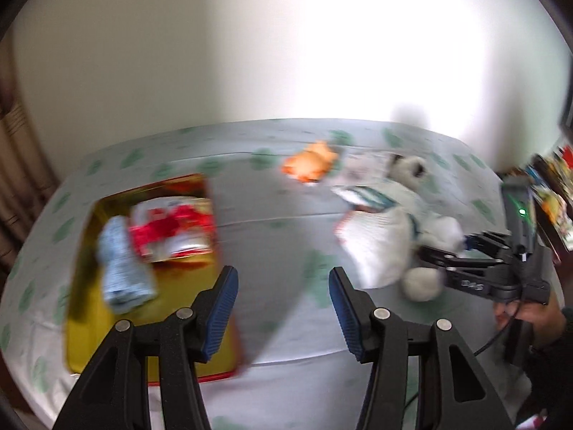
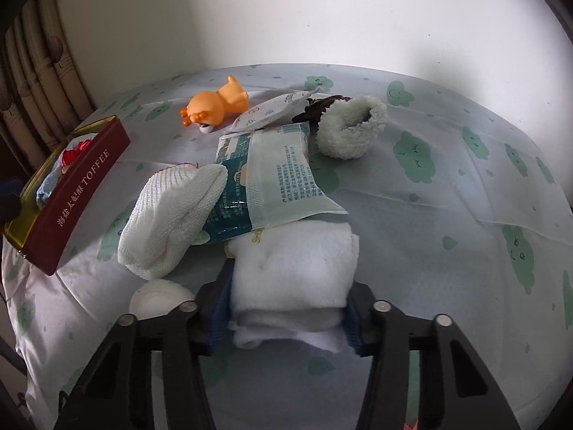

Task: Organize soft objects
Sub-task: 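Move the right gripper to the white towel and grasp it while the left gripper approaches the white sock, then grasp the white knit sock with the left gripper and lift it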

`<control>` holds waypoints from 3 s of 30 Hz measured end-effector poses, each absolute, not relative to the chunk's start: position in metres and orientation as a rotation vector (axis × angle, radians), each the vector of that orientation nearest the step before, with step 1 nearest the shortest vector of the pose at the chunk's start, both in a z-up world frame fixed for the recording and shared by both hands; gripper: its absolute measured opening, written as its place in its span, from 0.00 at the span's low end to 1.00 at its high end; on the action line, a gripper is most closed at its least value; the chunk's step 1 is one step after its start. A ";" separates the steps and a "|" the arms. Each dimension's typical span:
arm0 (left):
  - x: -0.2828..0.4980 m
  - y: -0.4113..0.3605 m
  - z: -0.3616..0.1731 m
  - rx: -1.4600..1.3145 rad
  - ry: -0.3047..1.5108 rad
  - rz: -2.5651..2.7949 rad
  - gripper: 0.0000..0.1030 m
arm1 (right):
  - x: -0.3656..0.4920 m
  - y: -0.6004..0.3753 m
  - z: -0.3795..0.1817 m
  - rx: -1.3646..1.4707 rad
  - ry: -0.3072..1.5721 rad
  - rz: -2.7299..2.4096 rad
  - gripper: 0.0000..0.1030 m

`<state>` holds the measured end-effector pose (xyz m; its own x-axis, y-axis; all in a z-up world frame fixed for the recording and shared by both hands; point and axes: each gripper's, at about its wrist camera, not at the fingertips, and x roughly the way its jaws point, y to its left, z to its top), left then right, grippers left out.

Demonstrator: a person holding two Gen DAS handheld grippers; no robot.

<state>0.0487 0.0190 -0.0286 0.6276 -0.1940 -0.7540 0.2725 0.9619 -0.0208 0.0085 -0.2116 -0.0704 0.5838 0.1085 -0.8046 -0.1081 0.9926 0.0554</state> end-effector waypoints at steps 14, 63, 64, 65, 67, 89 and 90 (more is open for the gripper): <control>0.064 -0.072 -0.064 0.178 0.939 -0.448 0.53 | -0.008 -0.265 -0.073 0.087 0.901 0.043 0.37; 0.096 -0.048 -0.049 0.136 0.929 -0.296 0.15 | -0.006 -0.268 -0.075 0.112 0.902 0.075 0.43; 0.096 -0.043 -0.046 0.130 0.924 -0.282 0.15 | -0.006 -0.268 -0.075 0.111 0.902 0.075 0.43; 0.096 -0.039 -0.044 0.128 0.921 -0.275 0.15 | -0.006 -0.269 -0.075 0.112 0.902 0.075 0.43; 0.096 -0.028 -0.038 0.125 0.908 -0.249 0.15 | -0.006 -0.269 -0.075 0.113 0.902 0.076 0.43; 0.091 0.132 -0.043 0.058 0.948 0.097 0.15 | -0.006 -0.268 -0.076 0.103 0.903 0.072 0.44; 0.090 0.136 -0.046 0.056 0.955 0.105 0.15 | -0.006 -0.268 -0.076 0.102 0.903 0.071 0.44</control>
<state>0.0904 0.1363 -0.0457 0.5728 0.1137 -0.8118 -0.0647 0.9935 0.0936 -0.0064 -0.2683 -0.0758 0.6175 0.1050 -0.7795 -0.0189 0.9927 0.1187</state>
